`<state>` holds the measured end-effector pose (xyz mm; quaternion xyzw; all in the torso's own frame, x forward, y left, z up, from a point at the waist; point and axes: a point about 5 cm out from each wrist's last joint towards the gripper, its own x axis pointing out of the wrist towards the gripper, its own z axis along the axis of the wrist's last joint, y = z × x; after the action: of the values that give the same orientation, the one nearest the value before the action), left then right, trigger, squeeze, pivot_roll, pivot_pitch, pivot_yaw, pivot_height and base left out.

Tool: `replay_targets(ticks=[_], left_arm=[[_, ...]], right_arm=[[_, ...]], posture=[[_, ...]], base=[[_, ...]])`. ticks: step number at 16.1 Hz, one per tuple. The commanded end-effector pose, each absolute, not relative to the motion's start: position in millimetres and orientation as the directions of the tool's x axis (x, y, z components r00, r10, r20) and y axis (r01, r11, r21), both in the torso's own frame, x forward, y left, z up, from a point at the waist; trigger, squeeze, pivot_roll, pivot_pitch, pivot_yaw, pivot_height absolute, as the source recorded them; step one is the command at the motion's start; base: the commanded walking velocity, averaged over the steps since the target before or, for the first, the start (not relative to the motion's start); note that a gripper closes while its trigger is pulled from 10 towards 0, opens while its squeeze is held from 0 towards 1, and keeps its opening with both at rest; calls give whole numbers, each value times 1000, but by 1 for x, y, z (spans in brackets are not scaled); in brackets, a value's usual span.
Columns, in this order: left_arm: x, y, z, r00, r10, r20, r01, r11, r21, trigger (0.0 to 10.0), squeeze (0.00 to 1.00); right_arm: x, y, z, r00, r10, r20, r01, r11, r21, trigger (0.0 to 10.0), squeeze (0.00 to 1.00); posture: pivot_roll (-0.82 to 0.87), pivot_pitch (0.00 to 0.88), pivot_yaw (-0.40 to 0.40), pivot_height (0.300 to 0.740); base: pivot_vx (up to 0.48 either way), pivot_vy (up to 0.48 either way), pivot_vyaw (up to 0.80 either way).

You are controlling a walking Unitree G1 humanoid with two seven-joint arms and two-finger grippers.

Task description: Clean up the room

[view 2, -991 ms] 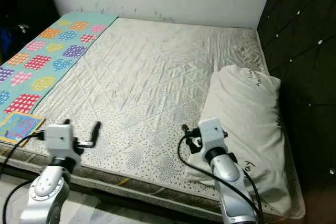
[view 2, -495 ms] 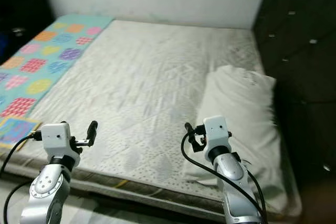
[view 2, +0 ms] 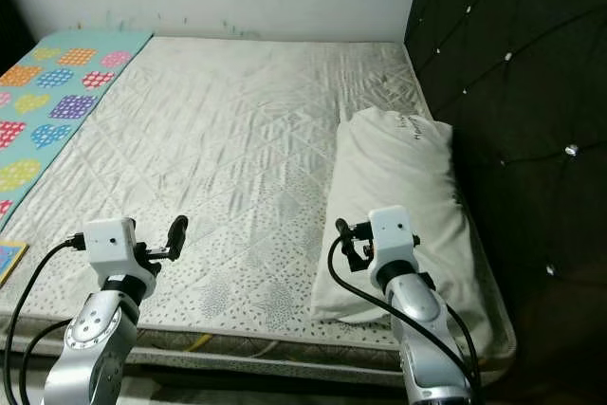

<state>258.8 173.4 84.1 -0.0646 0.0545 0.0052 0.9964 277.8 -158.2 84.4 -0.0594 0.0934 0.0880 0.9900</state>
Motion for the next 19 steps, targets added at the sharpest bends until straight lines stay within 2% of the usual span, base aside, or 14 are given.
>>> replay_targets(ticks=[1, 3, 19], left_arm=[[258, 177, 83, 992, 13, -122, -28, 992, -123, 10000, 0], [259, 176, 84, 993, 4, -118, -19, 992, -121, 10000, 0], [261, 175, 84, 993, 5, -117, -20, 992, -125, 10000, 0]], right_arm=[[279, -155, 88, 967, 176, -182, -196, 976, -97, 10000, 0], [279, -155, 87, 967, 173, -186, -194, 976, -99, 10000, 0], [283, -154, 87, 965, 180, -189, -204, 972, -116, 10000, 0]], posture=[[-177, 0, 37, 740], [-177, 0, 39, 740], [-176, 0, 37, 740]], base=[[0, 0, 0], [0, 0, 0], [0, 341, 0]])
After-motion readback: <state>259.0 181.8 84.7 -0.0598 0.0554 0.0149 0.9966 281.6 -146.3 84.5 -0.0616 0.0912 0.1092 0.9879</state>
